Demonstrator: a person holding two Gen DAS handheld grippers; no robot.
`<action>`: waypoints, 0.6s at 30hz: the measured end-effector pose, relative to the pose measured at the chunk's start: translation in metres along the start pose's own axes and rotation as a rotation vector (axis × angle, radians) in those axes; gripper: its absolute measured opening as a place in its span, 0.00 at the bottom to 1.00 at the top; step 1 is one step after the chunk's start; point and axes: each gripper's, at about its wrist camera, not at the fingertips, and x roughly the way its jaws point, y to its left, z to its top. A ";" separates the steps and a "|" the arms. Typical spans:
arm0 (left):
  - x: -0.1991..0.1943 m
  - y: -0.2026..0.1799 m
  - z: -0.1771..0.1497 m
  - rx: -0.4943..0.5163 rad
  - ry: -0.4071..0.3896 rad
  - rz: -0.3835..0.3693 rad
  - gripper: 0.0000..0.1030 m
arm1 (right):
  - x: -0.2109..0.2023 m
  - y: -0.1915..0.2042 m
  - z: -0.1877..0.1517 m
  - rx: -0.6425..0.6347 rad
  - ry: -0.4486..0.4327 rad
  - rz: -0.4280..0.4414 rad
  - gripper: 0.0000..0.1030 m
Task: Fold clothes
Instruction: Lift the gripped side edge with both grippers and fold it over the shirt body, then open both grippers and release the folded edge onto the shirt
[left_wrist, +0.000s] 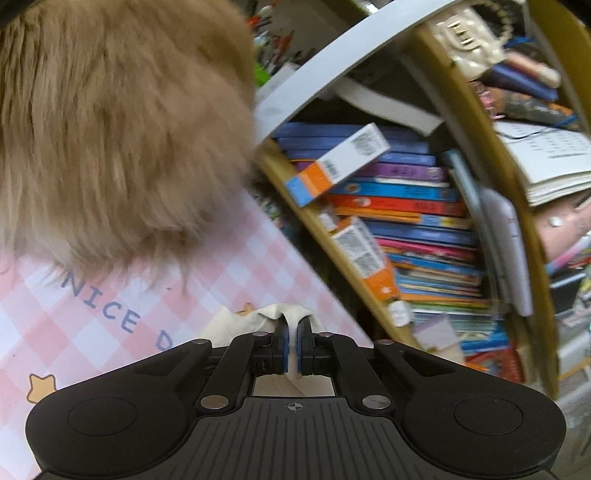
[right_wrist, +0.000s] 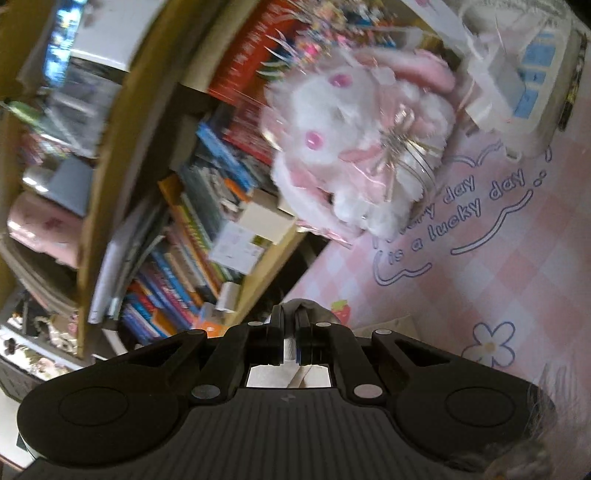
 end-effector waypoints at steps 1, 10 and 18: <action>0.005 0.002 0.000 0.002 0.002 0.023 0.02 | 0.007 -0.004 0.001 0.006 0.005 -0.009 0.05; 0.039 0.010 -0.012 0.033 0.039 0.173 0.03 | 0.052 -0.037 -0.001 0.045 0.055 -0.136 0.05; 0.032 -0.014 -0.020 0.189 0.029 0.307 0.37 | 0.053 -0.035 0.000 -0.037 0.068 -0.175 0.50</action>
